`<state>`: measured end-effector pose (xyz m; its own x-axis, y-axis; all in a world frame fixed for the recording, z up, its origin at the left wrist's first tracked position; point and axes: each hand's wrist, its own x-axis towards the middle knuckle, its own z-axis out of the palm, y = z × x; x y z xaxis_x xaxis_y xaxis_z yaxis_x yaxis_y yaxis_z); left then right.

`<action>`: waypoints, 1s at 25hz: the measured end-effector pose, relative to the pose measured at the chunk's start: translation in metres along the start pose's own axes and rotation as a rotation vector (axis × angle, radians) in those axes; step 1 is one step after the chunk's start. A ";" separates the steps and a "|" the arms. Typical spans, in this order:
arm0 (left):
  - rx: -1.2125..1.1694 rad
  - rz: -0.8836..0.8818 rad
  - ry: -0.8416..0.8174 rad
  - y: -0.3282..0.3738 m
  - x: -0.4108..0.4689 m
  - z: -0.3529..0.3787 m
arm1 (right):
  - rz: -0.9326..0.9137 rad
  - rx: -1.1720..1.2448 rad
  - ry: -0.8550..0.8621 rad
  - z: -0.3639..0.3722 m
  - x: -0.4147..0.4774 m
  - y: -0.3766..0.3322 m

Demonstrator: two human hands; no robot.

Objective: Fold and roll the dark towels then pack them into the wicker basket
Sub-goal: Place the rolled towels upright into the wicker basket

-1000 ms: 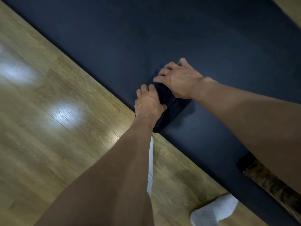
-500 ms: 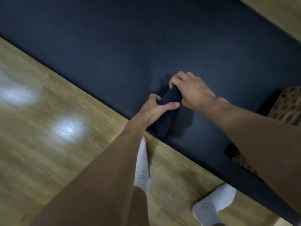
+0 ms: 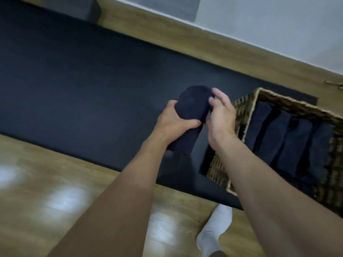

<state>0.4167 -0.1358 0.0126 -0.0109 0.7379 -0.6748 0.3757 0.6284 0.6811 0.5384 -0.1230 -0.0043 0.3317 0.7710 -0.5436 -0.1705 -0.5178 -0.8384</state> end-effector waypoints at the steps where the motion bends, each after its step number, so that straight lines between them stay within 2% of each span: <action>1: 0.087 0.065 0.015 0.013 -0.008 0.012 | 0.073 0.075 0.012 -0.008 -0.002 -0.014; 4: 0.174 0.187 -0.051 0.046 -0.035 0.052 | 0.159 0.082 0.027 -0.054 -0.008 -0.047; 7: -0.099 0.085 -0.301 0.070 -0.052 0.093 | 0.252 0.262 0.065 -0.121 -0.006 -0.072; 9: -0.177 0.020 -0.499 0.086 -0.058 0.134 | 0.264 0.384 0.093 -0.177 -0.004 -0.080; 11: -0.147 0.014 -0.522 0.096 -0.061 0.180 | 0.260 0.421 0.144 -0.223 -0.003 -0.077; 13: -0.048 0.028 -0.452 0.100 -0.063 0.239 | 0.224 0.224 0.267 -0.268 -0.002 -0.067; 15: 0.030 0.058 -0.412 0.100 -0.065 0.294 | 0.224 -0.033 0.284 -0.306 -0.002 -0.057; 17: 0.078 0.080 -0.431 0.096 -0.065 0.345 | 0.292 -0.124 0.271 -0.343 -0.001 -0.047; 20: 0.091 0.077 -0.532 0.099 -0.066 0.401 | 0.304 -0.157 0.398 -0.395 0.009 -0.035; 22: -0.084 -0.030 -0.600 0.098 -0.070 0.427 | 0.273 -0.233 0.471 -0.424 0.025 -0.028; 25: -0.452 -0.375 -0.653 0.079 -0.065 0.453 | 0.228 -0.347 0.482 -0.455 0.056 -0.018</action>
<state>0.8663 -0.2455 -0.0187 0.5245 0.2622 -0.8101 0.0490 0.9405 0.3361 0.9818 -0.2391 -0.0011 0.7165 0.4160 -0.5600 -0.0022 -0.8014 -0.5981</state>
